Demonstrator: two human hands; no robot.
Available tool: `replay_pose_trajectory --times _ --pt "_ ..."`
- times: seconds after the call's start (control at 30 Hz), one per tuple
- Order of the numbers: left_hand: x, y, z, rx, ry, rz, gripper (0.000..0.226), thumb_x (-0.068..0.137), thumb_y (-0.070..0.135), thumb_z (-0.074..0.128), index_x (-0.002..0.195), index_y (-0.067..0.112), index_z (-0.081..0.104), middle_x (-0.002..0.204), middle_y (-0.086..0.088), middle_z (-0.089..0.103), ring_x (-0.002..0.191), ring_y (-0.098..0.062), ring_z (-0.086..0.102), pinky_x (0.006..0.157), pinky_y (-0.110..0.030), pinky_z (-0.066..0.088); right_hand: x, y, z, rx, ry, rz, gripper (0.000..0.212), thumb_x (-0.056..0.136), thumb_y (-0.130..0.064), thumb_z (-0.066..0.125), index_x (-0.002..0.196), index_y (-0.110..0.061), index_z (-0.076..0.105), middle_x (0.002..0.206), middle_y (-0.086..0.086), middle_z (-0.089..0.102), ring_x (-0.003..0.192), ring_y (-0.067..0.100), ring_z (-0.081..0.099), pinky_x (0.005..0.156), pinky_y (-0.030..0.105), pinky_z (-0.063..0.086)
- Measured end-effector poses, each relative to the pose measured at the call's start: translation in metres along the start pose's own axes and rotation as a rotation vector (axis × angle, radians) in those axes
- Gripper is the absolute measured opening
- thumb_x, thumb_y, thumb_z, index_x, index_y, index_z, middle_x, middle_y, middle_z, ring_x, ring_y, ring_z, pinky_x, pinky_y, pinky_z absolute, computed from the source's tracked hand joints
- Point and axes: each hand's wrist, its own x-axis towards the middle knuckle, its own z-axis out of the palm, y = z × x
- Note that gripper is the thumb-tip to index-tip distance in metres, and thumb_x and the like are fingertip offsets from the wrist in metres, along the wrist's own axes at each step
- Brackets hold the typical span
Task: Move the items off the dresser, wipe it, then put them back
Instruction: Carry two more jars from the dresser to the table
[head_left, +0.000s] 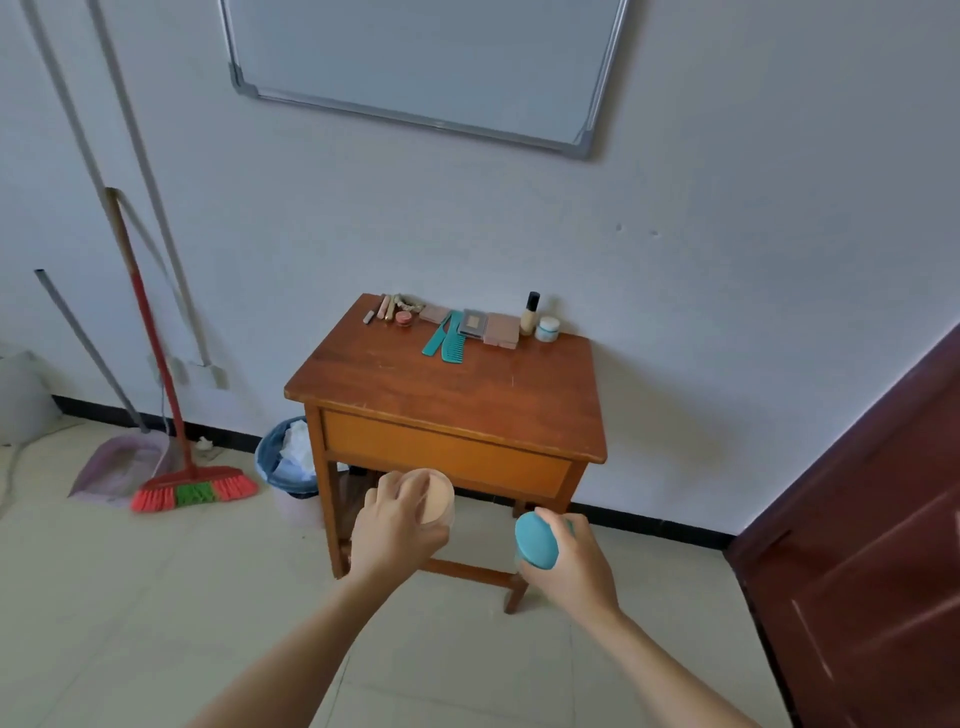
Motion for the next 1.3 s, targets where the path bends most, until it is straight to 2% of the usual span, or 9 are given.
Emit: replay_pose_trajectory --times 0.1,0.2,0.3,0.37,0.5,0.73,0.87,1.13,1.3 --pt "0.041 0.011 0.032 0.023 -0.066 0.038 0.059 0.076 0.035 0.065 0.130 0.028 0.043 0.131 0.001 0.042 0.117 -0.023 0.040 0.089 -0.030 0.042 0.037 0.026 -0.004 -0.003 0.008 0.069 0.062 0.077 -0.039 0.067 0.132 -0.031 0.039 0.121 -0.007 0.040 0.107 0.009 0.046 0.076 0.017 0.038" --pt "0.085 0.030 0.060 0.031 -0.091 0.057 0.057 0.077 0.035 0.063 0.130 0.027 0.044 0.132 0.000 0.041 0.117 -0.024 0.041 0.088 -0.029 0.042 0.083 0.054 -0.015 0.043 0.058 0.117 0.062 0.076 -0.036 0.069 0.131 -0.030 0.041 0.118 -0.006 0.041 0.105 0.011 0.049 0.076 0.018 0.039" --pt "0.133 0.050 0.079 0.053 -0.102 0.082 0.056 0.076 0.037 0.064 0.128 0.027 0.045 0.132 0.000 0.042 0.116 -0.023 0.042 0.087 -0.029 0.043 0.132 0.077 -0.033 0.070 0.079 0.132 0.060 0.075 -0.037 0.070 0.128 -0.029 0.043 0.113 -0.008 0.039 0.099 0.009 0.050 0.067 0.011 0.037" --pt "0.164 0.064 0.087 0.052 -0.087 0.080 0.058 0.075 0.038 0.065 0.128 0.027 0.045 0.132 0.001 0.042 0.116 -0.022 0.043 0.087 -0.028 0.044 0.168 0.090 -0.045 0.076 0.075 0.124 0.060 0.075 -0.037 0.070 0.128 -0.029 0.043 0.112 -0.008 0.037 0.098 0.009 0.050 0.067 0.011 0.038" --pt "0.215 0.080 0.102 0.018 -0.058 0.037 0.059 0.076 0.041 0.065 0.129 0.028 0.044 0.132 0.002 0.041 0.119 -0.019 0.042 0.087 -0.028 0.045 0.233 0.106 -0.061 0.081 0.088 0.108 0.060 0.075 -0.034 0.071 0.128 -0.027 0.045 0.119 -0.003 0.041 0.102 0.013 0.052 0.078 0.021 0.044" --pt "0.262 0.070 0.138 -0.018 -0.160 -0.065 0.059 0.076 0.047 0.065 0.128 0.033 0.041 0.131 0.007 0.040 0.118 -0.011 0.040 0.086 -0.021 0.043 0.292 0.120 -0.040 0.081 0.015 0.133 0.059 0.076 -0.035 0.071 0.127 -0.028 0.043 0.109 -0.009 0.037 0.100 0.008 0.048 0.072 0.015 0.040" --pt "0.319 0.069 0.146 -0.012 -0.202 -0.013 0.064 0.076 0.045 0.066 0.132 0.032 0.039 0.134 0.006 0.039 0.121 -0.013 0.039 0.088 -0.023 0.045 0.335 0.112 -0.036 0.110 0.064 0.164 0.061 0.075 -0.034 0.071 0.128 -0.026 0.044 0.117 -0.005 0.042 0.102 0.010 0.050 0.077 0.017 0.042" --pt "0.411 0.079 0.166 0.000 -0.238 0.194 0.062 0.077 0.044 0.064 0.132 0.032 0.038 0.133 0.006 0.040 0.117 -0.014 0.042 0.088 -0.021 0.042 0.408 0.095 -0.045 0.084 0.149 0.293 0.065 0.076 -0.037 0.069 0.132 -0.029 0.038 0.109 -0.010 0.034 0.098 0.007 0.046 0.080 0.020 0.044" --pt "0.427 0.074 0.193 0.036 -0.285 0.302 0.060 0.078 0.044 0.062 0.132 0.029 0.040 0.134 0.005 0.041 0.119 -0.016 0.044 0.094 -0.025 0.038 0.407 0.101 -0.029 0.121 0.129 0.420 0.068 0.075 -0.034 0.070 0.134 -0.028 0.036 0.123 -0.004 0.039 0.103 0.008 0.047 0.085 0.020 0.043"
